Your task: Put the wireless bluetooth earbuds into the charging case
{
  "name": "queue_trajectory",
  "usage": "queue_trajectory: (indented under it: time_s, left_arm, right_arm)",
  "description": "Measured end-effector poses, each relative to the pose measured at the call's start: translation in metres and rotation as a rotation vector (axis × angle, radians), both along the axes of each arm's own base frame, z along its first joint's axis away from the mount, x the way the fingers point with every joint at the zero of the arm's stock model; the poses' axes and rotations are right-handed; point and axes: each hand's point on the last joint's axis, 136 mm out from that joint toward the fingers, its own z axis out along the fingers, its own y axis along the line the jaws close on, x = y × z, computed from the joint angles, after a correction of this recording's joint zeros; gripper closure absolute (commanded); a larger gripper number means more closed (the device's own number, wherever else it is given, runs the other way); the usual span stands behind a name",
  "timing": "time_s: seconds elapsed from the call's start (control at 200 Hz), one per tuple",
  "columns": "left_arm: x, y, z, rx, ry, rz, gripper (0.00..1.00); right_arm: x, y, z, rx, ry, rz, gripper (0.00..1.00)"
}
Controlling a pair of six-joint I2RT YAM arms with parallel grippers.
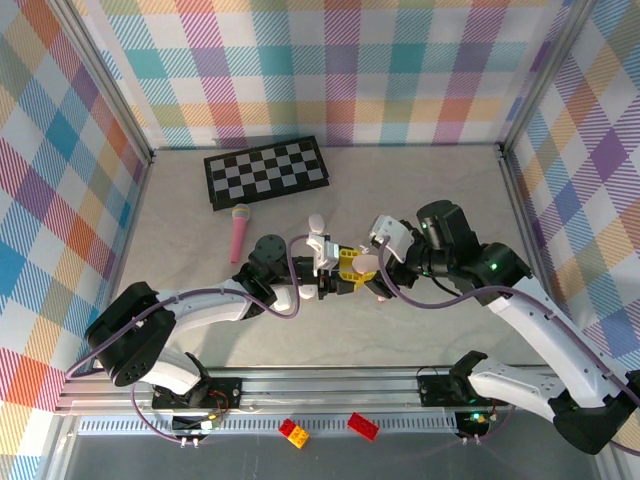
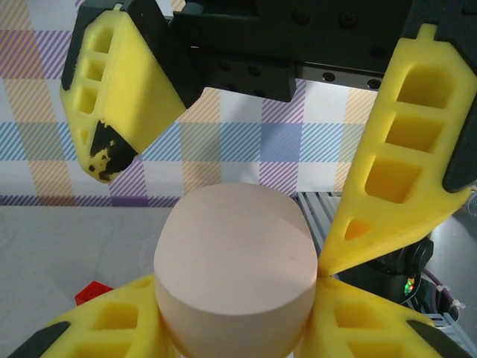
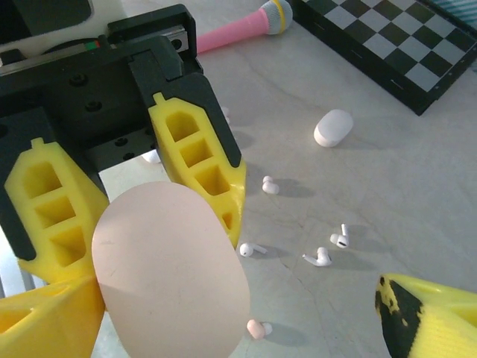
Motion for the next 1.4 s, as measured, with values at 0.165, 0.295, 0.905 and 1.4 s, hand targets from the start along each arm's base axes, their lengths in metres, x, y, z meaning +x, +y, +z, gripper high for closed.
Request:
queue_trajectory:
  time_s: [0.165,0.295,0.905,1.4]
  left_arm:
    - [0.003,0.001,-0.001,0.0,0.001,0.015,0.67]
    - [0.003,0.002,-0.004,0.005,0.006,0.018,0.67]
    - [-0.01,0.005,0.0,-0.001,-0.005,-0.038,0.67]
    - [-0.003,0.012,-0.012,0.007,0.034,0.007,0.67]
  right_arm:
    - [0.004,-0.003,0.004,-0.003,-0.032,-0.024,0.15]
    - [0.005,-0.003,0.014,0.025,-0.055,-0.041,0.18]
    - [0.021,-0.004,0.02,0.034,-0.091,-0.111,0.23]
    - [-0.021,-0.021,0.073,0.371,-0.137,-0.095,0.18]
